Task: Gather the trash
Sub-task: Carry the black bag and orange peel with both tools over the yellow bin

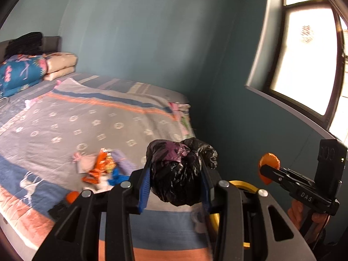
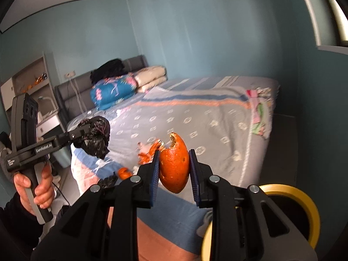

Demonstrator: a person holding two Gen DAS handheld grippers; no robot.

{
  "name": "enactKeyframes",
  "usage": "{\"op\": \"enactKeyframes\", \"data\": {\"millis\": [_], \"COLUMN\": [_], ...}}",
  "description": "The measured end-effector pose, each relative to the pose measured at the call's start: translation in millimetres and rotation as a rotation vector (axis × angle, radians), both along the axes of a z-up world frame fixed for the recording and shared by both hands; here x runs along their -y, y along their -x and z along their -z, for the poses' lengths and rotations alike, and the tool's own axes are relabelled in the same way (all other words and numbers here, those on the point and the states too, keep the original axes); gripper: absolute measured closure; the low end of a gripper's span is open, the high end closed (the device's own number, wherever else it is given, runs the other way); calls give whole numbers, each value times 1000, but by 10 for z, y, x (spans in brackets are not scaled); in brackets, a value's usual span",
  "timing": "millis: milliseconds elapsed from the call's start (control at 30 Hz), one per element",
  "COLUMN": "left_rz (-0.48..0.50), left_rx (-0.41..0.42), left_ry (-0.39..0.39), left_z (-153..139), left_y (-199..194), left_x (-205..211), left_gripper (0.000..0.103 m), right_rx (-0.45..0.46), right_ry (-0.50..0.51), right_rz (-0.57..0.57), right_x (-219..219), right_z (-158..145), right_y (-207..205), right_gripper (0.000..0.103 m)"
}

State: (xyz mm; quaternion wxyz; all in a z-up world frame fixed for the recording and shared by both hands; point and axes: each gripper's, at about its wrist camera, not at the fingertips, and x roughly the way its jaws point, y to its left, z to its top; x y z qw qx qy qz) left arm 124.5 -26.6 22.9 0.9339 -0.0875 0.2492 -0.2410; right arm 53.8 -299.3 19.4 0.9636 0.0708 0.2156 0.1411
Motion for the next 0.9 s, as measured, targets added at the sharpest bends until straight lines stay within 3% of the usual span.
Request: {"op": "enactKeyframes", "data": {"millis": [333, 900], "left_rz": [156, 337], "left_rx": [8, -118], "left_ry": [-29, -97], "left_z": [-21, 545], "left_y": [74, -42], "left_x": [809, 1706], "left_gripper": [67, 66], "right_rx": [21, -109], "right_ry": [-41, -121], "right_rz": [157, 301], "right_x": [650, 1358], "right_z": [-53, 359], "right_y": [290, 204], "right_gripper": [78, 78]}}
